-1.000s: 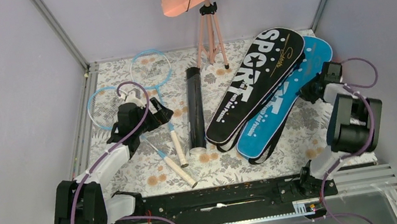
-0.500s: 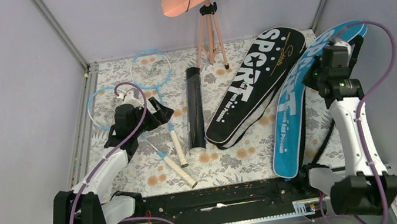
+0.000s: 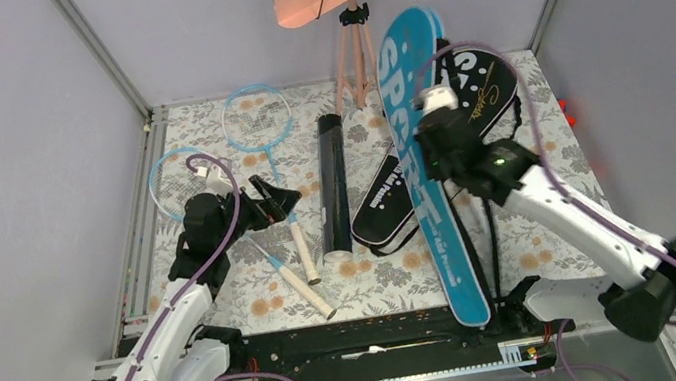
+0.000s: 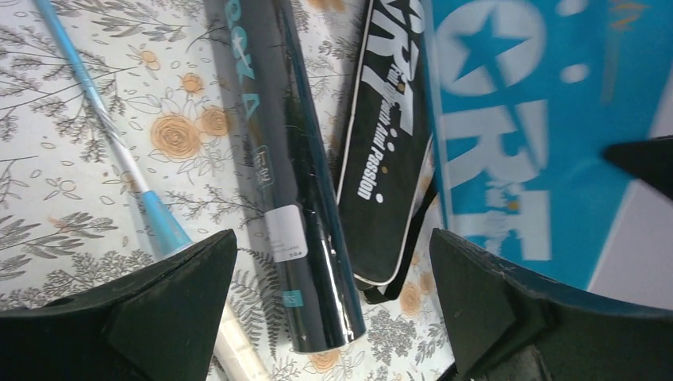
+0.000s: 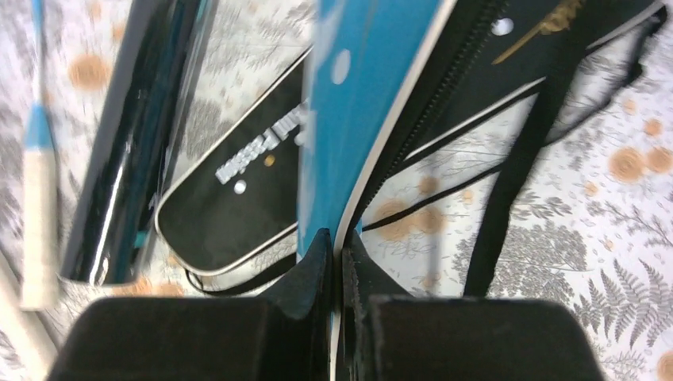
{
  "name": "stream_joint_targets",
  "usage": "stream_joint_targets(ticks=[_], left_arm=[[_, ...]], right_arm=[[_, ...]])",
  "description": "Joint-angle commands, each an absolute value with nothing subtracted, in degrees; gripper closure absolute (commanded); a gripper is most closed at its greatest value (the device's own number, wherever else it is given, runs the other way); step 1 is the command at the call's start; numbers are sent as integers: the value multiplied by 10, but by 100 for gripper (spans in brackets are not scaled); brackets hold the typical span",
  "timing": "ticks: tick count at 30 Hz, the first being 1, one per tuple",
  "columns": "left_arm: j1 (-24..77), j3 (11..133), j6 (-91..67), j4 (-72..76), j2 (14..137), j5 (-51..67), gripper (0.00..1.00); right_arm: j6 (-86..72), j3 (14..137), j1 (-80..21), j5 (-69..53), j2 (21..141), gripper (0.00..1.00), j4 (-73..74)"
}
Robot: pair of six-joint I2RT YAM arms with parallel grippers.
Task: Pack up the badminton gear
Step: Pick up the racket bag from the center of the board.
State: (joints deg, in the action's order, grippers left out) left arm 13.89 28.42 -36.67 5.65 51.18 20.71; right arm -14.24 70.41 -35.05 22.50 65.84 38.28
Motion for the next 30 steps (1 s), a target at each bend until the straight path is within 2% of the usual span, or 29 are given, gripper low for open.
stream_joint_targets(ticks=[1,4,8,14,18,25,30], left_arm=[[144,279,-395,76,494,242,1],[146,274,-409,86,494,248,1],[153,280,-441,141,519,286,1],[226,346,-420,106,561,207,1],[277,381,-424,137,584,183,1],[325,477,-410,39,650,63,1],[339,479,-433,67,685,32,1]], right_arm=[[-69,684,-451,298,728,100,328],[-52,681,-503,347,775,100,298],[-14,677,-553,351,804,100,265],[40,645,-614,325,789,100,246],[27,652,-636,317,778,100,296],[13,606,-640,276,754,99,237],[16,605,-640,268,770,96,213]])
